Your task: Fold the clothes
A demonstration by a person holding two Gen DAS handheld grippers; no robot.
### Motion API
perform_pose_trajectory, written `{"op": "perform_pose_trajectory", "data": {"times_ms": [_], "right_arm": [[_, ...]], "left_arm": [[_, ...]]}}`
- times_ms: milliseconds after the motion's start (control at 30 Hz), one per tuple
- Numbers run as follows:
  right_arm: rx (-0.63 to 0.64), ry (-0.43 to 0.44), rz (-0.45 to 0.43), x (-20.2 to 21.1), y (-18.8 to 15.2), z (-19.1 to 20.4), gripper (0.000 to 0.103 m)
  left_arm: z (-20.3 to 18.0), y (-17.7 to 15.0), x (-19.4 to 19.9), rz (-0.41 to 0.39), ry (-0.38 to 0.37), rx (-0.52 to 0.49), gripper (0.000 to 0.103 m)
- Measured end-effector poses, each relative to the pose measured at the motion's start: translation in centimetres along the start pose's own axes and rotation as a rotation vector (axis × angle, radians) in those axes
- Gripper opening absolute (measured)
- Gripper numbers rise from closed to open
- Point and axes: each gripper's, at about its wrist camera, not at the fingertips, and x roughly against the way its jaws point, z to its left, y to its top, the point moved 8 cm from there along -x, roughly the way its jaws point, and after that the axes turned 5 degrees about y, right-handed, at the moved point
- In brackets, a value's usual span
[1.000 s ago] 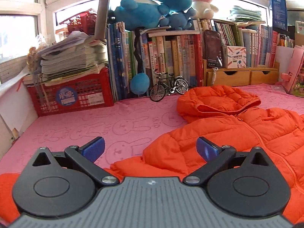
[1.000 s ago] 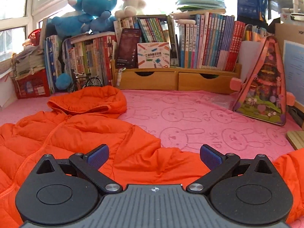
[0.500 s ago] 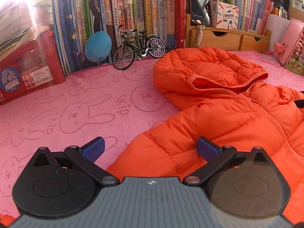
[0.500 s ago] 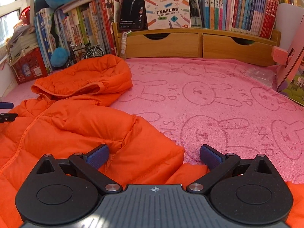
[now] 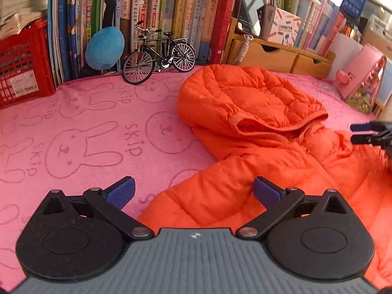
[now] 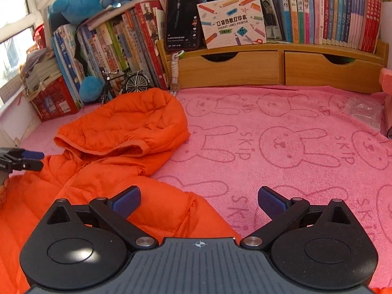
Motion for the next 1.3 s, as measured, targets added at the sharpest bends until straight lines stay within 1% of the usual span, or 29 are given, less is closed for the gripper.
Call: {"op": "perform_pose_trajectory", "data": {"times_ms": [33,67,100,133,167,200,233,267,300,333,400,433,500,533,600,700,767,933,1067,1133,1200,1267,1300], "right_arm": [[0.036,-0.007,0.022,0.2,-0.6,-0.1,0.103],[0.053,-0.01,0.043,0.4,-1.3,-0.3,0.103],[0.048,-0.009,0.063,0.5,-2.0,-0.7,0.103],[0.039,-0.006,0.068,0.7,-2.6,-1.0,0.103],[0.028,-0.007,0.054,1.0,-2.9,-1.2,0.102],[0.022,-0.015,0.037,1.3,-3.2,-1.1,0.097],[0.025,-0.025,0.024,1.5,-3.4,-1.0,0.091],[0.036,-0.025,0.019,1.7,-3.5,-0.4,0.074],[0.046,-0.021,0.018,1.7,-3.5,0.1,0.057],[0.054,-0.025,0.019,1.7,-3.6,0.6,0.053],[0.069,-0.033,0.023,1.7,-3.6,1.5,0.041],[0.065,-0.035,0.021,1.7,-3.6,1.8,0.038],[0.032,-0.036,0.007,1.7,-3.5,1.8,0.023],[0.012,-0.04,-0.005,1.7,-3.5,1.8,0.021],[-0.001,-0.065,-0.033,1.6,-3.3,1.8,0.014],[-0.022,-0.099,-0.071,1.4,-2.8,1.5,0.011],[-0.037,-0.116,-0.084,1.0,-2.3,1.3,0.01],[-0.066,-0.173,-0.106,-1.1,-0.1,-0.4,0.01],[-0.079,-0.218,-0.106,-3.8,2.0,-2.2,0.01],[-0.083,-0.261,-0.105,-5.4,2.8,-3.3,0.01],[-0.097,-0.28,-0.119,-6.1,3.5,-4.1,0.009],[-0.126,-0.301,-0.126,-5.8,3.8,-4.8,0.011],[-0.127,-0.297,-0.136,-5.3,3.7,-4.6,0.015]], "left_arm": [[0.2,-0.5,0.1,0.005,0.017,-0.042,0.103],[0.5,-0.9,0.2,0.015,0.023,-0.055,0.103],[0.9,-1.3,0.3,0.023,0.024,-0.042,0.103],[1.3,-1.6,0.4,0.031,0.025,-0.017,0.101],[1.7,-1.9,0.5,0.031,0.029,0.007,0.097],[1.8,-2.2,0.7,0.016,0.04,0.031,0.084],[1.7,-2.5,0.9,-0.005,0.048,0.048,0.063],[1.2,-2.7,1.2,-0.025,0.051,0.054,0.056],[0.8,-2.9,1.5,-0.039,0.062,0.052,0.046],[0.4,-2.9,1.6,-0.044,0.075,0.051,0.038],[0.3,-2.9,1.6,-0.052,0.087,0.073,0.032],[0.2,-2.9,1.6,-0.056,0.094,0.085,0.029],[0.1,-2.8,1.6,-0.063,0.106,0.107,0.023],[0.1,-2.8,1.7,-0.067,0.113,0.118,0.019],[0.0,-2.7,1.6,-0.075,0.125,0.139,0.016],[0.1,-2.2,1.3,-0.088,0.141,0.16,0.012],[0.2,-1.7,1.0,-0.1,0.158,0.166,0.011],[1.6,0.7,-1.5,-0.112,0.186,0.209,0.011],[2.7,2.7,-4.1,-0.111,0.239,0.207,0.012],[3.1,3.4,-4.7,-0.111,0.267,0.212,0.012],[3.4,4.1,-5.2,-0.111,0.295,0.217,0.013],[3.5,4.1,-4.3,-0.131,0.294,0.228,0.014],[3.5,4.1,-3.6,-0.145,0.289,0.235,0.017]]}}
